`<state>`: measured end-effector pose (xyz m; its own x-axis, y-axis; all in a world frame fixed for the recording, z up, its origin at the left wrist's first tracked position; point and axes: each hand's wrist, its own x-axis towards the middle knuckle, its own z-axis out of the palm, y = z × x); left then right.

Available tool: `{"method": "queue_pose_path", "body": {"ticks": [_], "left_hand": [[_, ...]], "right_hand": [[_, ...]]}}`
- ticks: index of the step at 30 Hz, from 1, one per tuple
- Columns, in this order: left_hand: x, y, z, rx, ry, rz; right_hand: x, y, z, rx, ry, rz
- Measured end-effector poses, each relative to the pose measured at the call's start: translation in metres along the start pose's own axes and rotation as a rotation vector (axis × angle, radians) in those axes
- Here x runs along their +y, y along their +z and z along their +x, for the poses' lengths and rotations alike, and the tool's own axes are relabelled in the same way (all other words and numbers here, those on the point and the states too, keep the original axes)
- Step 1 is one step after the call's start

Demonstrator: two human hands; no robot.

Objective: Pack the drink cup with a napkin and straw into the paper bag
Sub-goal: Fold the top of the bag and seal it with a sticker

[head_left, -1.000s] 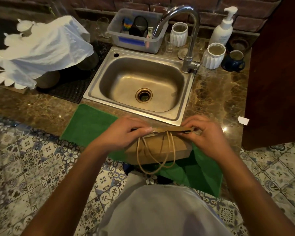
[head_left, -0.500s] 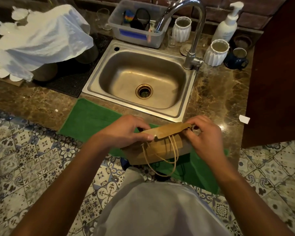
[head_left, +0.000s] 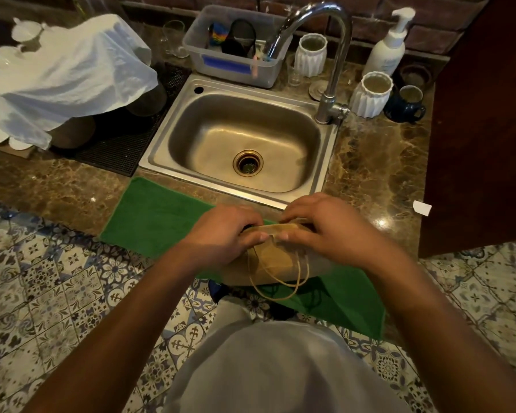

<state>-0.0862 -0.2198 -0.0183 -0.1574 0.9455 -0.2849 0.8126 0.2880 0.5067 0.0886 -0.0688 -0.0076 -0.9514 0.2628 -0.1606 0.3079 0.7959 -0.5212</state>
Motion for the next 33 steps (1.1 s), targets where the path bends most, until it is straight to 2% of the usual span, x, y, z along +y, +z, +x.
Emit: {"method": "queue_pose_path", "body": {"ticks": [3,8,11,14,16,18,21,24,27,33], "left_hand": [[-0.003,-0.001,-0.004,0.068,-0.009,-0.090],[-0.023,-0.001,-0.023,0.085,-0.205,-0.433],[-0.033,0.010,-0.029,0.140,-0.189,-0.521],[-0.034,0.016,-0.030,0.180,-0.164,-0.542],[-0.034,0.013,-0.029,0.148,-0.184,-0.562],[-0.032,0.007,-0.027,0.073,-0.219,-0.598],[-0.026,0.003,-0.019,0.018,-0.128,-0.489],[-0.021,0.004,-0.012,0.061,-0.094,-0.406],[-0.023,0.007,-0.013,0.079,-0.128,-0.421],[-0.015,0.008,-0.006,0.119,-0.127,-0.445]], "right_hand": [[-0.001,0.010,0.012,0.005,0.022,0.029],[0.010,0.014,-0.001,0.140,0.040,0.195],[0.015,0.014,-0.004,0.148,0.051,0.261],[0.022,0.016,-0.001,0.134,0.043,0.137],[0.026,0.016,-0.002,0.153,0.032,0.071],[0.027,0.016,-0.004,0.176,0.010,0.099],[0.025,0.020,-0.008,0.186,-0.032,0.170],[0.035,0.019,-0.010,0.225,0.009,0.225],[0.052,0.013,-0.018,0.300,0.057,0.308],[0.074,0.009,-0.028,0.324,0.146,0.357]]}}
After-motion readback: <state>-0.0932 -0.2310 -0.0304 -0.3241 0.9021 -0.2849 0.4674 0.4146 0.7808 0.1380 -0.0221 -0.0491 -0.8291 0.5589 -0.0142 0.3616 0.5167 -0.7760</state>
